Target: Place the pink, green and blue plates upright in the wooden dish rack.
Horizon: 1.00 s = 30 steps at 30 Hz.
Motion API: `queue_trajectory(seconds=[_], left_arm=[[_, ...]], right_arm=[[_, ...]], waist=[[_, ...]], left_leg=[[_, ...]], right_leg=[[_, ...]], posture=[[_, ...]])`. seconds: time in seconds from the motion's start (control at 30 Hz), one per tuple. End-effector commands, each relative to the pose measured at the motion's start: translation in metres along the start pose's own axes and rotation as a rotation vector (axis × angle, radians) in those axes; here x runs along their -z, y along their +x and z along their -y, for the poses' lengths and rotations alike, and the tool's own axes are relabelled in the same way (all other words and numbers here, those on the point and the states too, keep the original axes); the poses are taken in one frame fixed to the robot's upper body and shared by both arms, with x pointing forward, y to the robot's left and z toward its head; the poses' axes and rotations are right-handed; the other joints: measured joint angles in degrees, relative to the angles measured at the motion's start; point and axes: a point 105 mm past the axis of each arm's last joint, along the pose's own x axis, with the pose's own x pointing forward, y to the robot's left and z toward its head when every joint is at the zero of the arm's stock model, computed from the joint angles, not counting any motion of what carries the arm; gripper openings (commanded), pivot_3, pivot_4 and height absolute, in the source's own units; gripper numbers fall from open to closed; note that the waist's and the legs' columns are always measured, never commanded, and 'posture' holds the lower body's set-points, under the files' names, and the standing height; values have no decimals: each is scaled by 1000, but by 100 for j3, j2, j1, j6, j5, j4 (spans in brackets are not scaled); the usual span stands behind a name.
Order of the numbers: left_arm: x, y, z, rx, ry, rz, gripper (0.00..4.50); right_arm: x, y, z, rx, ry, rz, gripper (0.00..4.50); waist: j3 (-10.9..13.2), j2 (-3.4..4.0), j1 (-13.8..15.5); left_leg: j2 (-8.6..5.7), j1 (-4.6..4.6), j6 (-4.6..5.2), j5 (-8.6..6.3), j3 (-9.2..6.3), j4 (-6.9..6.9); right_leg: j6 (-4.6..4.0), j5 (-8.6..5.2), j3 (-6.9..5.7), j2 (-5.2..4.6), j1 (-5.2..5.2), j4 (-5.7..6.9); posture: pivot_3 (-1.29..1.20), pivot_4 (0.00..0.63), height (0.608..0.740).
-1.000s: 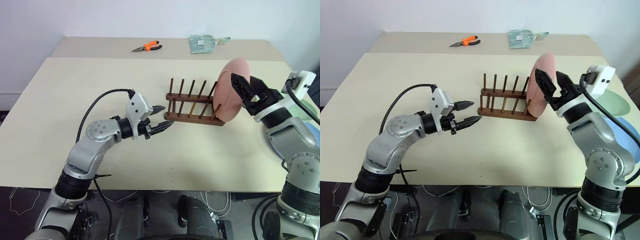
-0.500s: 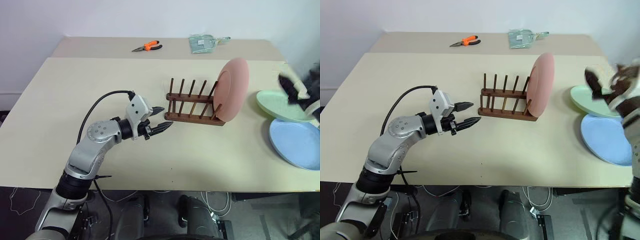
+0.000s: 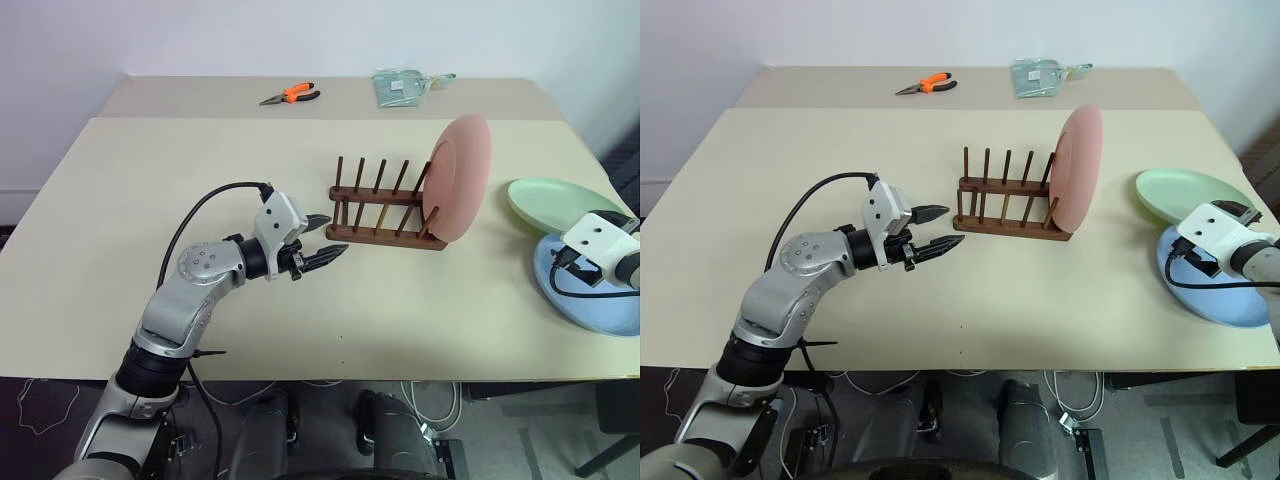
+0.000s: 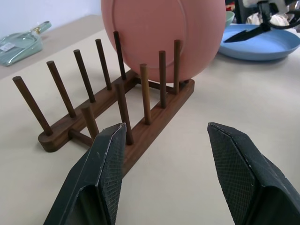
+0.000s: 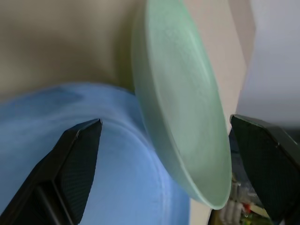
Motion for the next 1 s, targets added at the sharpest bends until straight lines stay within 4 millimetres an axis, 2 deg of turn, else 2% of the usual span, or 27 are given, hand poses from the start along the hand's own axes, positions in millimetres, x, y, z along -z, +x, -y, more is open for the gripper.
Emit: queue_trajectory(seconds=[0.03, 0.23, 0.4, 0.5, 0.57, 0.63, 0.7, 0.73, 0.8, 0.87, 1.0], left_arm=[[-11, 1, 3, 9, 35, 34, 2831], [-11, 0, 4, 10, 35, 33, 2831], [-10, -1, 3, 4, 35, 31, 2831], [-9, -2, 2, -2, 35, 27, 2831], [-7, -4, -4, -23, 34, 25, 2831], [-6, -7, -11, -51, 33, 25, 2831], [-5, -10, -19, -81, 36, 19, 2831], [-3, -12, -23, -92, 41, 13, 2831], [1, -16, -30, -112, 53, -2, 2831], [2, -19, -35, -124, 58, -5, 2831], [0, -25, -43, -160, 57, 12, 2831]], right_arm=[[8, 5, 5, 35, -67, -15, 3135], [7, 9, 5, 42, -118, 2, 67], [-12, -3, 24, 166, -97, 107, 23], [-50, -19, 50, 317, 31, 274, 23], [-91, -42, 77, 418, 278, 489, 23], [-121, -70, 100, 468, 520, 696, 23], [-145, -99, 117, 440, 745, 901, 23], [-157, -113, 120, 372, 866, 1014, 23], [-183, -139, 116, 172, 1028, 1204, 23], [-201, -153, 104, 2, 1103, 1282, 23], [-225, -144, 62, -228, 1263, 1246, 23]], waist=[[0, -1, -1], [0, 0, 6], [0, 1, 20], [-1, 2, 7], [0, 0, -23], [-1, 3, -30], [0, 5, 2], [0, 5, 26], [0, 2, 61], [-1, 1, 57], [-2, -4, 35]], left_leg=[[0, 2, 0, 0, 0, 0], [-1, 2, -2, 2, 1, -1], [0, 11, -15, 10, 2, 0], [2, 12, -11, 8, 0, 0], [2, 17, -8, 6, 1, 1], [7, 21, -12, 9, -4, 1], [13, 21, -13, 10, -13, 1], [14, 21, -12, 11, -15, 1], [17, 17, -11, 11, -23, 1], [16, 13, -5, 7, -27, 1], [10, 12, 14, -5, -15, 1]], right_leg=[[0, 0, 0, 0, 2, 0], [1, 1, 0, 0, 3, 0], [2, 1, 1, 1, 10, 4], [2, 1, 1, 0, 11, 6], [3, 2, 4, 1, 11, 8], [18, 13, 4, 7, 12, 15], [17, 12, 3, 8, 11, 25], [15, 12, 2, 8, 9, 26], [6, 11, -2, 8, 11, 25], [-23, 14, -7, 6, 17, 14], [-21, 16, -6, -5, 25, -8]], posture=[[0, 150, 716], [0, 150, 716], [0, 150, 716], [0, 150, 716], [0, 150, 716], [0, 150, 716], [0, 150, 716], [0, 150, 716], [0, 150, 716], [0, 150, 716], [0, 150, 716]])
